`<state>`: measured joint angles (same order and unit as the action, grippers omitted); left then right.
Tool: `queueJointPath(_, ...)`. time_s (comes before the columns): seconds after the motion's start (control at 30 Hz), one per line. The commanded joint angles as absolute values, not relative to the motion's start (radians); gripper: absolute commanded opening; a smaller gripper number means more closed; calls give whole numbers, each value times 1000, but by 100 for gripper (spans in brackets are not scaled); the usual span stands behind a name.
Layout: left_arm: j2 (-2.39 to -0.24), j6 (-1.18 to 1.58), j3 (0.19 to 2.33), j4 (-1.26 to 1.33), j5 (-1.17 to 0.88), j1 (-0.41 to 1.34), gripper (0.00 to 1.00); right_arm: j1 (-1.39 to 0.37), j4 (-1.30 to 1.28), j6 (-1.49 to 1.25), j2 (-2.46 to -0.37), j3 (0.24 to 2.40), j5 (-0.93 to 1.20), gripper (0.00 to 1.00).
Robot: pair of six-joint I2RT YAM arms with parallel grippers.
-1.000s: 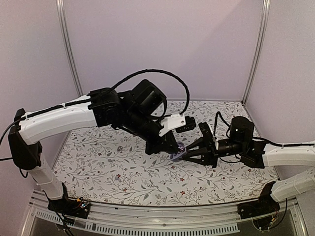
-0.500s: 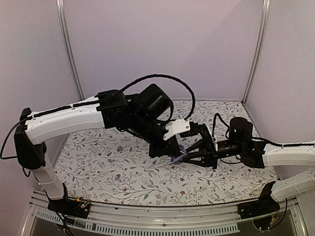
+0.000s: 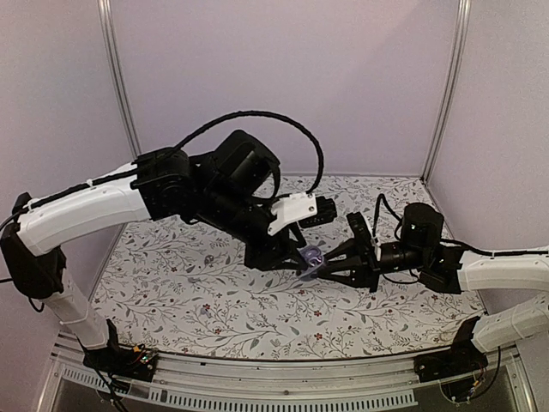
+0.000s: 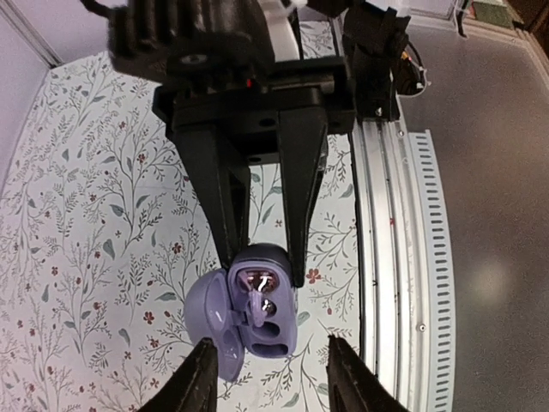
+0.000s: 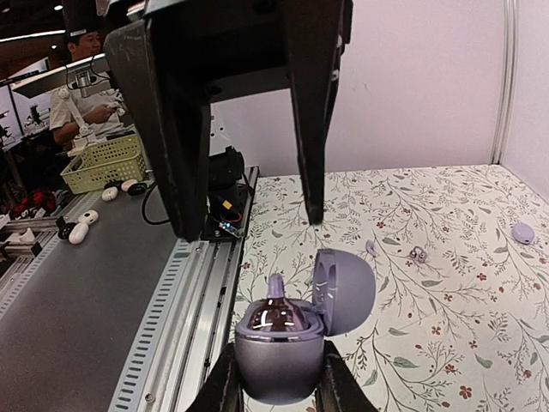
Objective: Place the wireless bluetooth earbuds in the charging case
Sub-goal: Insert the right earbud into the right side groove of the charging case, then adjust the right earbud in the right side groove of the charging case.
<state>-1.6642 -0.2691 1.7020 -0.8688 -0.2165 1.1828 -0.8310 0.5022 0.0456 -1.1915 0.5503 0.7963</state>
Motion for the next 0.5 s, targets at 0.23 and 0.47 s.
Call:
queueJointPath(0.23, -1300, -214, 1380, -467, -180, 1151, 53, -839, 573, 29, -1176, 574, 801, 0)
queueJointPath(0.47, -1300, -270, 1320, -415, -309, 1157, 25, -839, 575, 12, -1197, 597, 820, 0)
